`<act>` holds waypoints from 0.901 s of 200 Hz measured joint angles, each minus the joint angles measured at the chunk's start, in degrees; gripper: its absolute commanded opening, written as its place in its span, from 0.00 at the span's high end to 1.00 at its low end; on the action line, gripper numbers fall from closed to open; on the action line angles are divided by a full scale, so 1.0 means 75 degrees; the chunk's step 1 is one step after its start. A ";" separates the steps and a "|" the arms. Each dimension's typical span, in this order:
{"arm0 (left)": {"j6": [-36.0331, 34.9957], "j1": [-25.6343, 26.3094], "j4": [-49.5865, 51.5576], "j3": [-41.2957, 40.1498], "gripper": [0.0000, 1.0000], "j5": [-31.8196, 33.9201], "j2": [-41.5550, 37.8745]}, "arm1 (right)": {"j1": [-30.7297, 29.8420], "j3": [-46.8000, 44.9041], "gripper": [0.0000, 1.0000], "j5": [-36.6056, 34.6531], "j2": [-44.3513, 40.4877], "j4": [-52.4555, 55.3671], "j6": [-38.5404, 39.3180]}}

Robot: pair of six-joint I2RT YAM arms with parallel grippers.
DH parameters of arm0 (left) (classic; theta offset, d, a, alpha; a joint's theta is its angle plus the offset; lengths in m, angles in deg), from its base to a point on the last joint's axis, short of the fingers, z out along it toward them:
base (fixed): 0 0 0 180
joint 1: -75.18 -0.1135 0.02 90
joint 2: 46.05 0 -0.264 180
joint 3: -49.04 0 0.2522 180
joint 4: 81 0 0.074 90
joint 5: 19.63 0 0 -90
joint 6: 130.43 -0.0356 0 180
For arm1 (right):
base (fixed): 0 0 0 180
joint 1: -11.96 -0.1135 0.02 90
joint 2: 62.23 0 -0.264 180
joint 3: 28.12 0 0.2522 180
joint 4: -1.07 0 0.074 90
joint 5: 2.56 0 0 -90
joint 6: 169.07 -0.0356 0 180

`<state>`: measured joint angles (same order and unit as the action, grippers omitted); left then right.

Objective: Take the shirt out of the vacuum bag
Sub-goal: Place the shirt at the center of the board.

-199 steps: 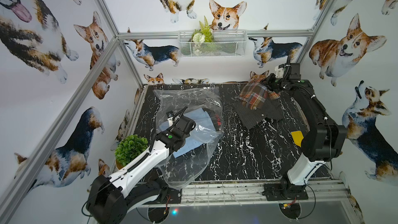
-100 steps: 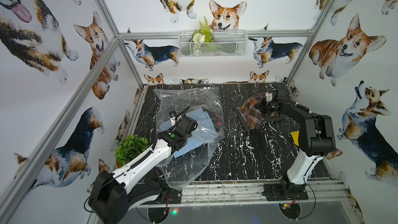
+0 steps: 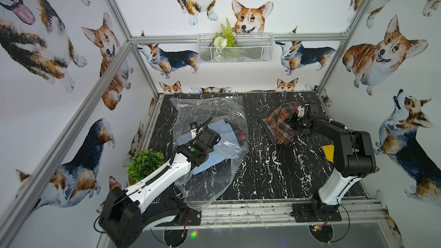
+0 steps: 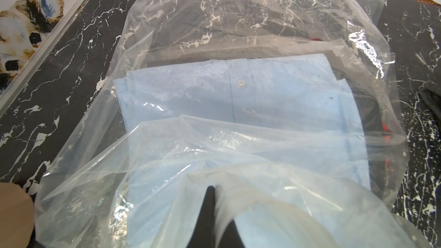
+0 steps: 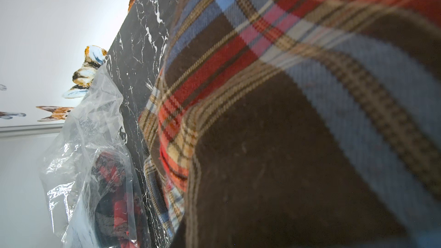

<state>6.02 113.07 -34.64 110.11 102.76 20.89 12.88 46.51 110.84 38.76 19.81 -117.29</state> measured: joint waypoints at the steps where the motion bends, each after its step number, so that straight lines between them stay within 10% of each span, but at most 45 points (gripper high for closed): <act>1: 0.0000 0.0000 0.0000 0.0000 1.00 0.0000 0.0000 | 0.0017 -0.0006 1.00 0.0026 -0.0003 -0.0009 -0.0020; 58: -0.0114 0.0015 0.0064 0.0064 1.00 0.0111 0.0012 | 0.0262 0.0431 0.86 0.0210 0.0000 0.0318 -0.0280; 107: -0.0146 0.0015 0.0079 0.0073 1.00 0.0128 0.0023 | -0.0574 0.1142 0.46 -0.1259 -0.0437 0.1309 0.0551; 180: -0.0189 0.0015 0.0105 -0.0006 1.00 0.0152 -0.0090 | -0.0472 0.0262 0.38 -0.1915 -0.1084 0.1539 0.0565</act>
<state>4.60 113.18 -33.86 110.07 103.89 20.21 9.34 48.47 96.48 30.63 31.35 -113.05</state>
